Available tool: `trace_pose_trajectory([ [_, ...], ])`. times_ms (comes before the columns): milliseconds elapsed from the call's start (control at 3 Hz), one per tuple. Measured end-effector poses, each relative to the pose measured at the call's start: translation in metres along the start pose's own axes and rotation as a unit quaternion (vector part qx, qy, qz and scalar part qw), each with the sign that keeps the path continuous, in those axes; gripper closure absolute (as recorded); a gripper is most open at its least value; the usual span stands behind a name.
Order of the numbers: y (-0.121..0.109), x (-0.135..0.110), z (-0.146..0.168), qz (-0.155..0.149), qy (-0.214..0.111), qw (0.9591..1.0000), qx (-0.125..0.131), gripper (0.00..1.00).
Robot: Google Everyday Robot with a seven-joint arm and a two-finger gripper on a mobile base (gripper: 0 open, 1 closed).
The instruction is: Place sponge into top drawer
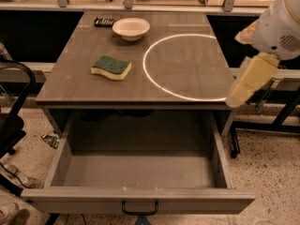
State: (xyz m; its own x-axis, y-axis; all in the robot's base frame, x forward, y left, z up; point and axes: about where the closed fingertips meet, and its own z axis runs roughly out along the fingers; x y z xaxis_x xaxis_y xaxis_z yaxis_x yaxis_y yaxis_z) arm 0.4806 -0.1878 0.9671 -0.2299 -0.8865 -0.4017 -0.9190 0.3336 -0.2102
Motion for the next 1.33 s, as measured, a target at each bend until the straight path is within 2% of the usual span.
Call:
trace_pose_trajectory([
  [333,-0.019,-0.025,0.026,0.027,-0.096,0.995,0.001,0.0],
  [667,-0.036,-0.053,0.042,0.039,-0.193,0.9804,0.015,0.0],
  [1000,-0.061,-0.099,0.06,0.042,-0.287,0.9559,0.047,0.0],
  [1333,-0.061,-0.099,0.06,0.041,-0.287,0.9561,0.046,0.0],
])
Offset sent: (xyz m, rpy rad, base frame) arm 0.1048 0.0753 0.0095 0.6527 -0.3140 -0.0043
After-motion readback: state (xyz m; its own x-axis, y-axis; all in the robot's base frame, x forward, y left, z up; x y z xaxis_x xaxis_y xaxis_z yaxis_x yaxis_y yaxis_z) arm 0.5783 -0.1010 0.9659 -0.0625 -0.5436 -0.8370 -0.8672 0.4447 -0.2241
